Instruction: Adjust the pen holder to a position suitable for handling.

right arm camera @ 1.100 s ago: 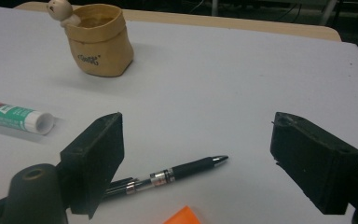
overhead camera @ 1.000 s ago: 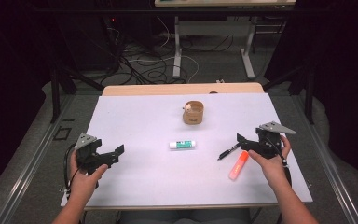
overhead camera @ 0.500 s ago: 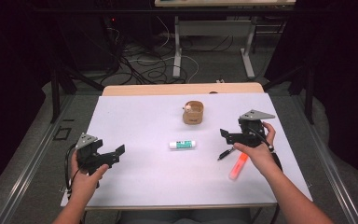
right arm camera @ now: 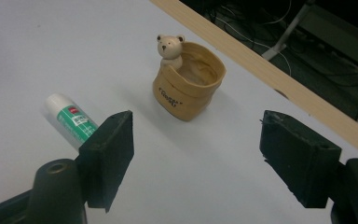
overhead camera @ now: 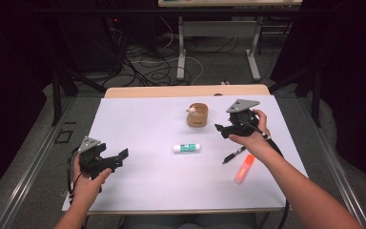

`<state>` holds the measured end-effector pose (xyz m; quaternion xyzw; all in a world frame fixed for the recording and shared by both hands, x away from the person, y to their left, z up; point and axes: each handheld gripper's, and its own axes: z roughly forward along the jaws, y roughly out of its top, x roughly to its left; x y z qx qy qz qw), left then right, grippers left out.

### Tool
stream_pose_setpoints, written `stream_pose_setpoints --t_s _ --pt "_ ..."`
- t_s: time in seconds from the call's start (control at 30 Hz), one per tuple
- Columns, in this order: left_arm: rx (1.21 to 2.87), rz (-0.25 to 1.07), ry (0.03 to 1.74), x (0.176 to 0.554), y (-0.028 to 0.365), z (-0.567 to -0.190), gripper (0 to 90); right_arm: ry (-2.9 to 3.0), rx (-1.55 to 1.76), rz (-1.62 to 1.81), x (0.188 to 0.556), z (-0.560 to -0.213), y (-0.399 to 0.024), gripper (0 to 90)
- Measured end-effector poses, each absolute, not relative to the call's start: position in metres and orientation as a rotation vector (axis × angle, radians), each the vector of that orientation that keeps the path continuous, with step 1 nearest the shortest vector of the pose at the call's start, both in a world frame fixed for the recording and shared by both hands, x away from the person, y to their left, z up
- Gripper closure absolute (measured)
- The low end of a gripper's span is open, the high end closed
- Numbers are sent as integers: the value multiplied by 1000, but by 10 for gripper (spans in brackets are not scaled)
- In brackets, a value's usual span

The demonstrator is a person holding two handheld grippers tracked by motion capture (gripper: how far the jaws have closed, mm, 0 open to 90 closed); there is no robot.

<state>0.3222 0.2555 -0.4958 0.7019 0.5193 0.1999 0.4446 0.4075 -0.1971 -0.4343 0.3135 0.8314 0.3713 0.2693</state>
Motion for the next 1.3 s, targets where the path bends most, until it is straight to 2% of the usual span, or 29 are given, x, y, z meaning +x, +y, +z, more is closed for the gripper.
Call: stream_pose_setpoints --t_s 0.17,0.43,1.07,1.3 --pt "1740 493 1285 322 255 -496 58 2290 786 946 417 -428 -187 313" --pt "1740 483 1289 323 255 -497 62 2341 694 856 427 -422 -173 348" --pt "1742 484 1294 324 258 -498 68 2459 433 781 466 -435 -134 367" --pt "1742 479 1300 326 259 -499 69 2461 426 710 480 -440 -134 455"
